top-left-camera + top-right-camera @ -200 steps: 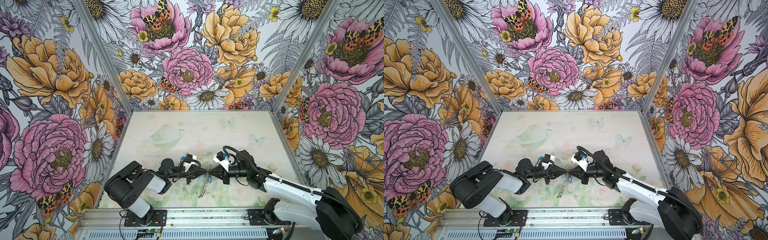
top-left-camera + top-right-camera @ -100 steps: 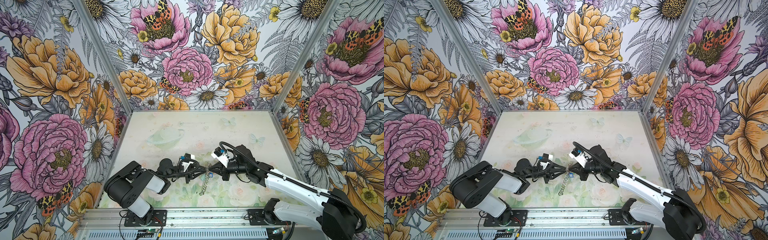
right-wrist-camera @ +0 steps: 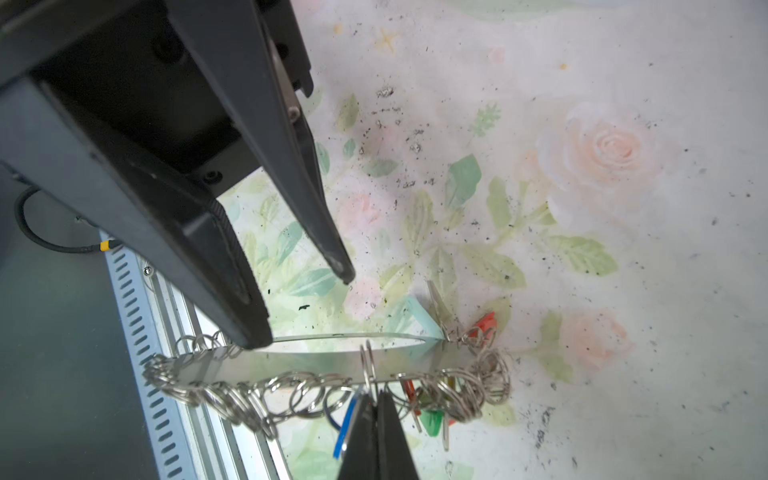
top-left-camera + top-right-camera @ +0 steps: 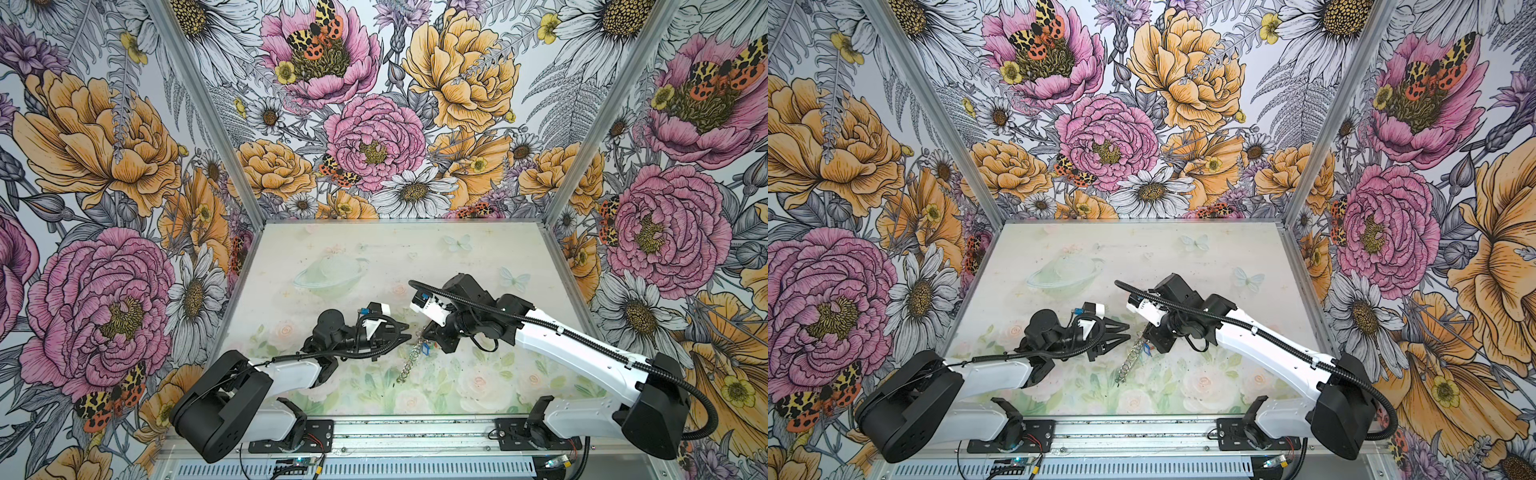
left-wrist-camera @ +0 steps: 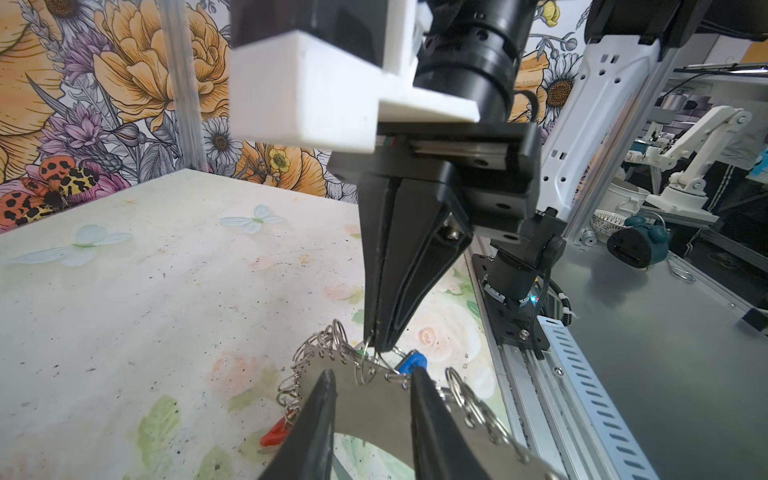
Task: Put the keys on the keyring
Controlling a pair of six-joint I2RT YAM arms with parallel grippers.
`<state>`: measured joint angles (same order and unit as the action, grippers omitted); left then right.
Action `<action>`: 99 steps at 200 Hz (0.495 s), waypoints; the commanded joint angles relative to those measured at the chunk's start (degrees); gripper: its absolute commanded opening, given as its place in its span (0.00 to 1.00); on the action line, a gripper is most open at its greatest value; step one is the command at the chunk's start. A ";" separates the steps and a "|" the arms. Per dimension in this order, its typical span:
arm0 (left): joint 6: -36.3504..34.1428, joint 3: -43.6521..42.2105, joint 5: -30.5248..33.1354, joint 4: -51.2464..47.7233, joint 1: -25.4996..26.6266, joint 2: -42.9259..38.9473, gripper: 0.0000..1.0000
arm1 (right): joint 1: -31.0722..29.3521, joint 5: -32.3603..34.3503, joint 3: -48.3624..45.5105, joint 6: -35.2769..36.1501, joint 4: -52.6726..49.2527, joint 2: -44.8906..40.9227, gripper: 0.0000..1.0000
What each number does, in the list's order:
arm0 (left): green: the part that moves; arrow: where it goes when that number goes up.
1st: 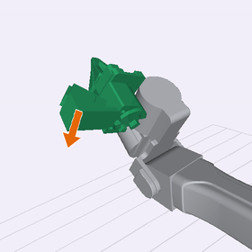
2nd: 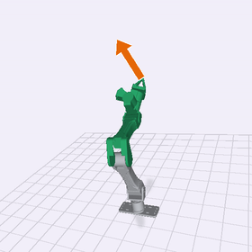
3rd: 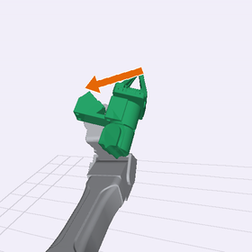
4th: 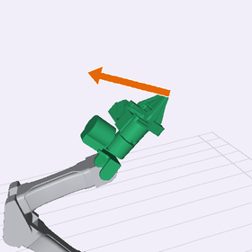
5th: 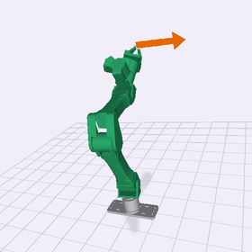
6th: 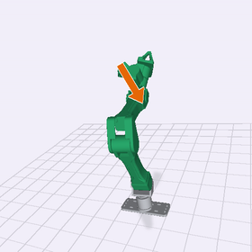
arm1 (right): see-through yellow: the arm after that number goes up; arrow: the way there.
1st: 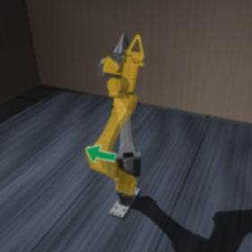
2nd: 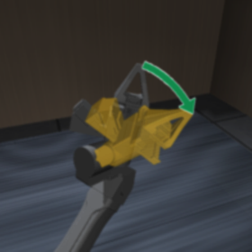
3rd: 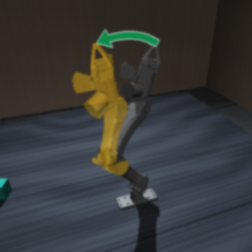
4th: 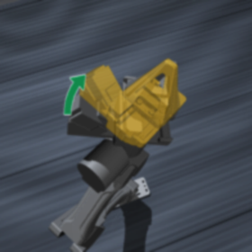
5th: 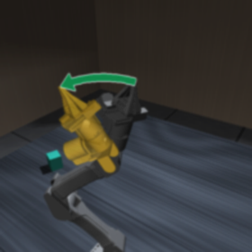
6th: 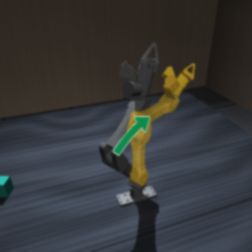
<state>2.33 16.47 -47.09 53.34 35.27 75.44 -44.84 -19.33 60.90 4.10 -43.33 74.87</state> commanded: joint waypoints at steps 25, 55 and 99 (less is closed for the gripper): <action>-2.33 1.35 1.08 -3.39 1.65 0.63 0.29 | -2.73 -0.76 6.01 3.30 -3.25 2.28 0.00; -1.89 1.60 1.25 -2.93 2.00 1.11 0.26 | -3.47 -1.02 6.67 4.15 -3.16 3.50 0.00; -2.06 1.73 0.85 -3.98 2.22 1.71 0.16 | -3.60 -1.31 7.30 4.69 -3.10 4.21 0.00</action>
<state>1.02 16.93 -46.65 50.04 37.01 76.40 -48.21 -19.31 65.36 7.51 -47.79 78.94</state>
